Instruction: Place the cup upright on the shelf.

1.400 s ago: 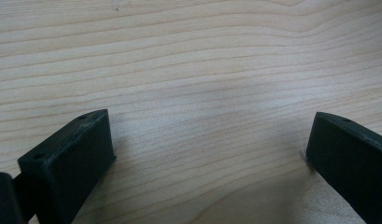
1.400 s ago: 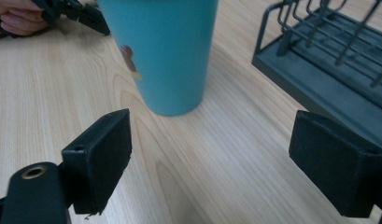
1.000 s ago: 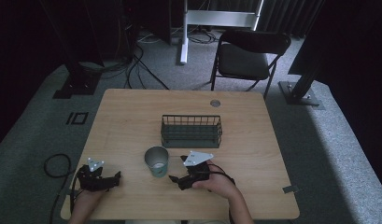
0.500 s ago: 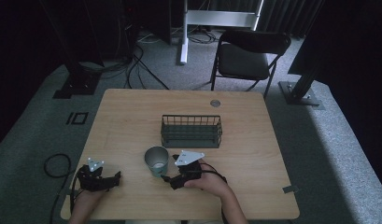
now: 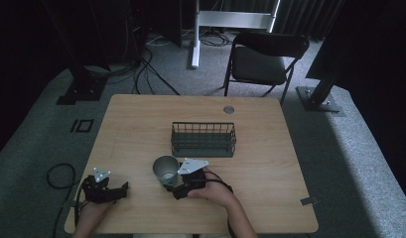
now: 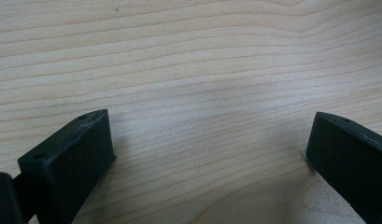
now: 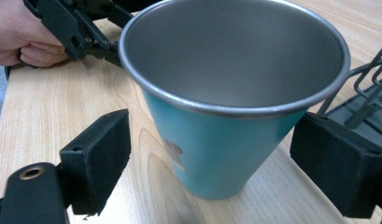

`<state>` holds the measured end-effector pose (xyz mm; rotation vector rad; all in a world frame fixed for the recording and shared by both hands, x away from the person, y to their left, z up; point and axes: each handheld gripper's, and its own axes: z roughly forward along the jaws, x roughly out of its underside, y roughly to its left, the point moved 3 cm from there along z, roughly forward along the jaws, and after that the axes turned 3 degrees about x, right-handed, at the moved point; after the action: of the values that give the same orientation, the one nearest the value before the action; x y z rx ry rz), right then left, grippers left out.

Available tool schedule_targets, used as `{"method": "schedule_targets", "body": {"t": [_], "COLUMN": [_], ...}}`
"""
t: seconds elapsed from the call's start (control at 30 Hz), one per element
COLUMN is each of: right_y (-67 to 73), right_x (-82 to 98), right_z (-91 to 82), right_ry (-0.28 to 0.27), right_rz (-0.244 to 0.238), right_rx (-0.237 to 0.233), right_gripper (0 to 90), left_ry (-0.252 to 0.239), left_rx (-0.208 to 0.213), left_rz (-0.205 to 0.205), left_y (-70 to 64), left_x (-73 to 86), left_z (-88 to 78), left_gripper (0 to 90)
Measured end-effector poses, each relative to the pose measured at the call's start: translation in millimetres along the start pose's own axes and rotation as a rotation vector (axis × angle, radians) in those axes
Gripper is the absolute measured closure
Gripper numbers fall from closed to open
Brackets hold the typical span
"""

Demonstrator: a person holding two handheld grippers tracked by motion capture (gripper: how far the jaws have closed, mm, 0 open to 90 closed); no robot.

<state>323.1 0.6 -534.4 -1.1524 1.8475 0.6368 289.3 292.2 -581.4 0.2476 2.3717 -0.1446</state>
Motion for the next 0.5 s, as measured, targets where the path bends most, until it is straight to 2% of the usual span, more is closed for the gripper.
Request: {"method": "schedule_targets", "body": {"t": [0.5], "right_y": [1.8], "right_x": [-5.7], "right_z": [17.5], "right_ry": [-0.022], "right_rz": [0.007], "right_rx": [-0.001], "right_gripper": [11.6], "left_ry": [0.0], "left_rx": [0.001], "left_rz": [0.001], "left_y": [0.1], "left_x": [0.0], "left_z": [0.1], "left_gripper": [1.4]}}
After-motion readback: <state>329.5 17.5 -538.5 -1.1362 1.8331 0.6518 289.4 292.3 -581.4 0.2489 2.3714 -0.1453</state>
